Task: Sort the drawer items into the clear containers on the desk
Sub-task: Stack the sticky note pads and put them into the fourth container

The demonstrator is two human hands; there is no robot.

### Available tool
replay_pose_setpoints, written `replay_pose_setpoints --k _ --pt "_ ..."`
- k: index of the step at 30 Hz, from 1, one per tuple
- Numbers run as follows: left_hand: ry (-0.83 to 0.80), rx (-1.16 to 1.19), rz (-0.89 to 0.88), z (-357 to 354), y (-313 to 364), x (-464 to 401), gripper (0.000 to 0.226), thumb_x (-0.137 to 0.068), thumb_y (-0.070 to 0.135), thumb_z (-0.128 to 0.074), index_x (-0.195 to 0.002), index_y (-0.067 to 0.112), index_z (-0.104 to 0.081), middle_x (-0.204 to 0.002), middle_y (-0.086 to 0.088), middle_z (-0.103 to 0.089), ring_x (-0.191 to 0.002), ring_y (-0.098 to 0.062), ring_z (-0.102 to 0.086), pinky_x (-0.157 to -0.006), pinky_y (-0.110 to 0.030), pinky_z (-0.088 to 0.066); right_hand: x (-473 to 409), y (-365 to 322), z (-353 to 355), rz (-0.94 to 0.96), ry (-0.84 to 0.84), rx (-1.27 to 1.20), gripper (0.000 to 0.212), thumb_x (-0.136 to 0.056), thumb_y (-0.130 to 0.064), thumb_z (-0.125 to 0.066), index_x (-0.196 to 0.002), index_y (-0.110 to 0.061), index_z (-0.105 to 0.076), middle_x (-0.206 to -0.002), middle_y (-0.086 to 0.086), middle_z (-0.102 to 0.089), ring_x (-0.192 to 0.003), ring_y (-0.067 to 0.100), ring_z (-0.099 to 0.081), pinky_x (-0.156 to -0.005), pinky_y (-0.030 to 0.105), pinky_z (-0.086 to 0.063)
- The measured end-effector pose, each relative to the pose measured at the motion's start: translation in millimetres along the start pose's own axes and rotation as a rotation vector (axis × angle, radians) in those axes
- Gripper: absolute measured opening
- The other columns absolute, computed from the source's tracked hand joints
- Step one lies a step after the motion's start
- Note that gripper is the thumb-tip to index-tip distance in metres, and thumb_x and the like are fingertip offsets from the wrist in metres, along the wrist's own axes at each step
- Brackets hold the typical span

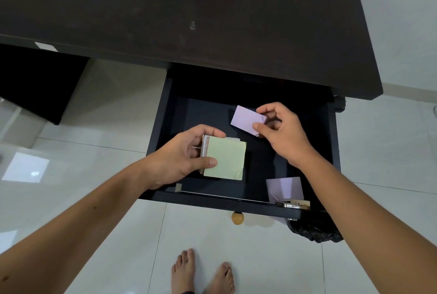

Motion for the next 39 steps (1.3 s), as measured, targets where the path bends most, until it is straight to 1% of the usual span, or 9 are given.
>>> replay_pose_setpoints --k 5,10,13,18,26,29,32,35,39 --pt "0.035 0.035 -0.014 3.9 2.2 0.3 0.052 -0.095 0.0 -0.074 -0.133 0.032 -0.06 -0.131 0.001 -0.072 -0.12 -0.019 -0.072 -0.093 -0.036 -0.063 20.2 -20.4 19.9 -0.011 -0.006 -0.425 0.028 -0.096 0.005 -0.069 -0.116 -0.016 -0.069 -0.11 0.005 -0.07 -0.09 0.015 -0.074 -0.077 0.03 -0.062" --pt "0.061 0.095 -0.055 7.5 6.8 1.5 0.053 -0.094 0.001 -0.075 -0.135 0.031 -0.06 -0.13 -0.002 -0.073 -0.117 -0.026 -0.074 -0.099 -0.054 -0.061 41.3 -39.9 4.7 0.008 -0.227 -0.5 0.029 -0.086 -0.011 -0.074 -0.114 -0.017 -0.072 -0.112 0.008 -0.068 -0.101 0.019 -0.069 -0.075 0.03 -0.061" --pt "0.027 0.116 -0.089 4.7 11.3 2.4 0.061 -0.094 -0.001 -0.073 -0.143 0.031 -0.055 -0.135 -0.003 -0.072 -0.12 -0.028 -0.073 -0.101 -0.057 -0.059 47.7 -41.9 -9.9 0.039 -0.293 -0.399 0.028 -0.088 -0.007 -0.075 -0.115 -0.017 -0.074 -0.108 0.012 -0.068 -0.1 0.018 -0.07 -0.08 0.029 -0.06" --pt "-0.022 0.192 -0.124 -0.3 16.0 4.0 0.083 -0.093 -0.001 -0.072 -0.155 0.045 -0.043 -0.138 -0.006 -0.07 -0.121 -0.031 -0.072 -0.099 -0.045 -0.061 51.4 -46.3 -19.6 0.071 -0.284 -0.292 0.029 -0.091 -0.001 -0.076 -0.115 -0.018 -0.076 -0.112 0.029 -0.065 -0.091 0.021 -0.067 -0.081 0.028 -0.06" --pt "0.001 0.187 -0.139 3.1 14.2 1.1 0.072 -0.082 0.011 -0.081 -0.144 0.038 -0.058 -0.139 -0.002 -0.068 -0.123 -0.03 -0.071 -0.089 -0.044 -0.063 47.6 -46.7 -26.4 0.072 -0.23 -0.266 0.028 -0.092 -0.005 -0.078 -0.116 -0.021 -0.075 -0.106 0.02 -0.069 -0.086 0.016 -0.066 -0.077 0.027 -0.059" --pt "0.036 0.177 -0.139 6.2 12.9 -0.9 0.068 -0.083 0.007 -0.082 -0.14 0.036 -0.06 -0.135 -0.005 -0.07 -0.121 -0.03 -0.072 -0.088 -0.051 -0.063 47.8 -47.8 -27.0 0.074 -0.219 -0.262 0.029 -0.092 -0.006 -0.079 -0.119 -0.017 -0.074 -0.105 0.022 -0.067 -0.085 0.017 -0.066 -0.075 0.026 -0.059" --pt "0.05 0.17 -0.137 7.8 13.7 -2.8 0.066 -0.087 0.001 -0.079 -0.14 0.035 -0.06 -0.134 -0.003 -0.07 -0.118 -0.027 -0.073 -0.08 -0.042 -0.066 47.5 -46.1 -14.8 0.062 -0.211 -0.199 0.027 -0.094 -0.013 -0.078 -0.12 -0.019 -0.073 -0.099 0.011 -0.068 -0.087 0.017 -0.067 -0.074 0.027 -0.06" --pt "0.062 0.181 -0.124 7.6 15.8 -6.4 0.065 -0.089 -0.003 -0.078 -0.141 0.031 -0.059 -0.134 -0.003 -0.07 -0.116 -0.025 -0.073 -0.072 -0.026 -0.062 46.9 -31.7 8.8 0.01 -0.244 -0.008 0.018 -0.094 -0.021 -0.078 -0.111 -0.026 -0.077 -0.101 0.0 -0.075 -0.09 0.015 -0.07 -0.082 0.029 -0.061" --pt "0.05 0.151 -0.112 2.0 17.3 -12.5 0.061 -0.09 -0.004 -0.077 -0.138 0.03 -0.06 -0.134 -0.007 -0.068 -0.12 -0.027 -0.07 -0.071 -0.023 -0.061 57.2 10.1 13.9 -0.107 -0.517 0.444 0.025 -0.084 -0.017 -0.089 -0.1 -0.034 -0.079 -0.098 -0.013 -0.078 -0.093 0.003 -0.073 -0.095 0.036 -0.061"
Point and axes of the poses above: each hand's wrist, its own x-axis away from the middle knuckle, its own z-axis out of the back of the hand, y = z × x, the point moved 10 cm from there along -x, towards the middle knuckle
